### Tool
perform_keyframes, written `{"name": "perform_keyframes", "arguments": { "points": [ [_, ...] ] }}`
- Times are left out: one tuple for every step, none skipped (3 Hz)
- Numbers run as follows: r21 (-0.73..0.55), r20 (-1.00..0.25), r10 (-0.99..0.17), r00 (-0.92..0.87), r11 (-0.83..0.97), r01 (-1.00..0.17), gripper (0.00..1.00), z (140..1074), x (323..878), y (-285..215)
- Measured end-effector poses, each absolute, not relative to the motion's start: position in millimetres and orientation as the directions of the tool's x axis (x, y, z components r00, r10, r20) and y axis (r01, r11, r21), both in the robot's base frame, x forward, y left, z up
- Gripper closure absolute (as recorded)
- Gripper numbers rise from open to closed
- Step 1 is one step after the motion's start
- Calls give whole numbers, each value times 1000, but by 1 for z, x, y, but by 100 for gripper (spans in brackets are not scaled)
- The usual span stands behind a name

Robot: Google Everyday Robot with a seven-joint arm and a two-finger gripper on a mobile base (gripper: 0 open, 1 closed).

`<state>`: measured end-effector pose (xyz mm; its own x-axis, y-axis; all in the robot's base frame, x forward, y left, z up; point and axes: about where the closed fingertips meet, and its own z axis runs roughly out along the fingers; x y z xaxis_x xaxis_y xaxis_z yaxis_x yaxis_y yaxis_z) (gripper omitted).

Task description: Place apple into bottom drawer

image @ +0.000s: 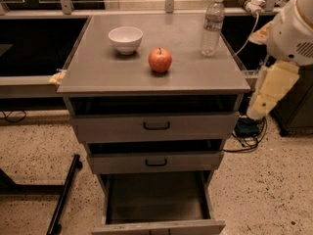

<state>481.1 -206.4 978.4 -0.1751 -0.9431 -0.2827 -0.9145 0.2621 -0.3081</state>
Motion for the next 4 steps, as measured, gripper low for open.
{"name": "perform_keyframes", "arguments": {
  "points": [
    [-335, -382, -916, -124, 262, -905, 0, 976, 543, -190],
    [-355, -467, -882, -67, 257, -899, 0, 973, 607, -175],
    [-346, -551, -834, -33, 264, -900, 0, 960, 660, -159],
    [-317, -602, -798, -21, 264, -911, 0, 939, 697, -139]
  ]
}}
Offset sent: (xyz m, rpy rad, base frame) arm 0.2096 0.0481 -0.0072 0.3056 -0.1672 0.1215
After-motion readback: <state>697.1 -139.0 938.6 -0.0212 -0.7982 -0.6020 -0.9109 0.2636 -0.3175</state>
